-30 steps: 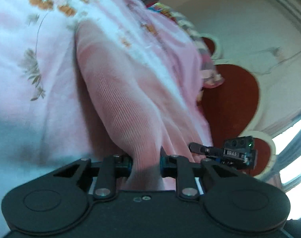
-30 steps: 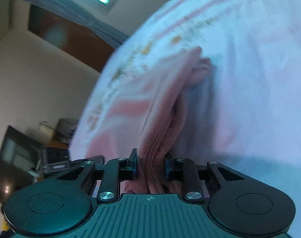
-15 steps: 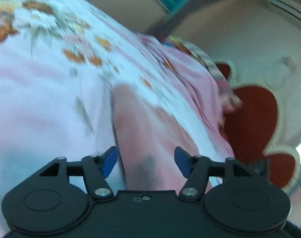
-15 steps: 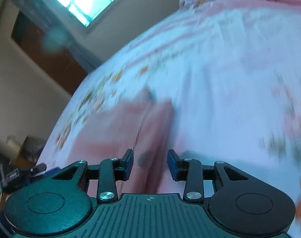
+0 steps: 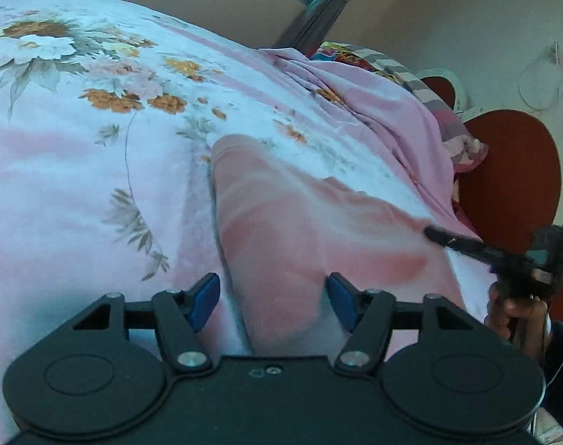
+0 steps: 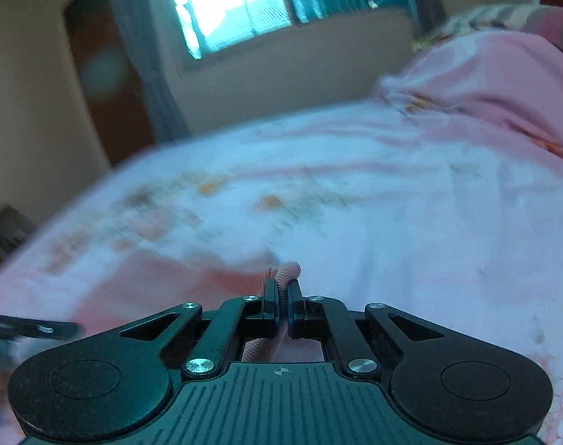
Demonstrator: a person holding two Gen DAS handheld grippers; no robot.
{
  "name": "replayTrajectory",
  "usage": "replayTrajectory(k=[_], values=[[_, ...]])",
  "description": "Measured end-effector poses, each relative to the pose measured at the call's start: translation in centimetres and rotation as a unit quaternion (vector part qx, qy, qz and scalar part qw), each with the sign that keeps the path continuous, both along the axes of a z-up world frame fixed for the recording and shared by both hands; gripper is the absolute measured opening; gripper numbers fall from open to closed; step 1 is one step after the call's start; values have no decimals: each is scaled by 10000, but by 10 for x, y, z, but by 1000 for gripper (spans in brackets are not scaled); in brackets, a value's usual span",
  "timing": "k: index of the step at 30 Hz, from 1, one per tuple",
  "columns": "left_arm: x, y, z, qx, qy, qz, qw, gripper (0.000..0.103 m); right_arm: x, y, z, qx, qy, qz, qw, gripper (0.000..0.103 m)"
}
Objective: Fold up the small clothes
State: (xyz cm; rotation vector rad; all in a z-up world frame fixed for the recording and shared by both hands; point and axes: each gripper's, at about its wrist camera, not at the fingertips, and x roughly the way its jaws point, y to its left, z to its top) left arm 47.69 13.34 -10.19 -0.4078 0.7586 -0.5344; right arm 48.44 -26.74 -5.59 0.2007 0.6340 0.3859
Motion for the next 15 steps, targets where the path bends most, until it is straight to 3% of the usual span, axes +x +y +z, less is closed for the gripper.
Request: replayTrajectory(k=[2, 4, 6, 8, 11, 13, 14, 15], values=[[1, 1, 1, -73, 85, 69, 9999, 63, 14, 5, -26, -189, 687, 119, 9974, 4], [-8, 3, 15, -61, 79, 143, 9998, 61, 0, 0, -16, -188, 447, -114, 9988, 4], [-29, 3, 32, 75, -268, 111, 9996, 61, -27, -6, 6, -76, 152, -201, 9997, 4], [-56, 1, 45, 303, -554, 110, 9979, 62, -66, -5, 31, 58, -324, 77, 9994, 4], [-83, -8, 41, 380, -510, 54, 9980, 65, -124, 14, 44, 28, -775, 578, 9953, 4], [-90, -19, 24, 857, -186, 57, 9961, 66, -148, 38, 18, -667, -479, 1076, 9908, 4], [-95, -21, 15, 970, -97, 23, 9952, 68, -150, 48, -6, -1347, -58, 1121, 9845, 4], [-102, -22, 13, 976, -223, 18, 9950, 68, -155, 43, -22, -1481, -64, 1005, 9838, 7]])
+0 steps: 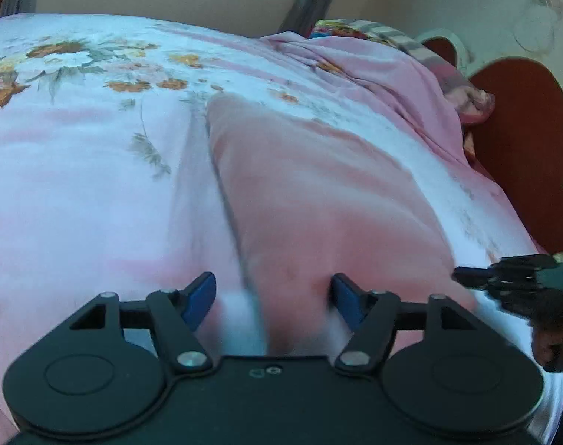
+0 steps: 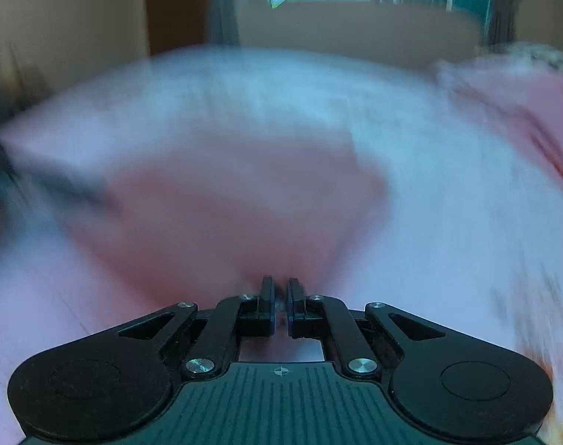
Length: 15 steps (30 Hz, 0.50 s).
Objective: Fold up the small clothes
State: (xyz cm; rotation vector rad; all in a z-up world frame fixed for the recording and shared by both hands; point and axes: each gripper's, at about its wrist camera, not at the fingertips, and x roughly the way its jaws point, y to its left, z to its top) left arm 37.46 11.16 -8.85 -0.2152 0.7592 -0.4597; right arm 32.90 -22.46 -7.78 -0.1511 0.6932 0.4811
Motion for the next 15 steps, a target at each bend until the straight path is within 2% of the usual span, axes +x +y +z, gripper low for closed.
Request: replayTrajectory(k=[1, 2, 5, 6, 8, 10, 12, 13, 15], values=[[-7, -1, 3, 88, -17, 41, 10000, 67, -2, -7, -3, 113, 14, -244, 9996, 32], [-13, -3, 6, 185, -8, 43, 9998, 66, -4, -12, 1, 133, 35, -521, 9985, 38], [-27, -2, 11, 377, -114, 52, 9992, 66, -9, -11, 12, 99, -20, -600, 9981, 38], [-31, 1, 13, 309, -109, 100, 9994, 66, -16, -9, 22, 141, -210, -718, 9971, 38], [-40, 8, 15, 133, -223, 263, 9993, 66, -34, -15, 44, 569, -544, -572, 9953, 38], [-44, 13, 13, 32, -224, 453, 9987, 66, -44, -3, 47, 658, -602, -354, 9954, 38], [-42, 14, 4, 94, -74, 536, 9985, 67, -36, 15, 25, 185, -287, -333, 9989, 38], [-43, 13, 1, 146, -99, 529, 9984, 69, -27, 17, 10, -153, -19, -589, 9981, 39], [-46, 10, 1, 271, -154, 572, 9979, 69, -19, -7, -4, 621, 381, -993, 9924, 40]])
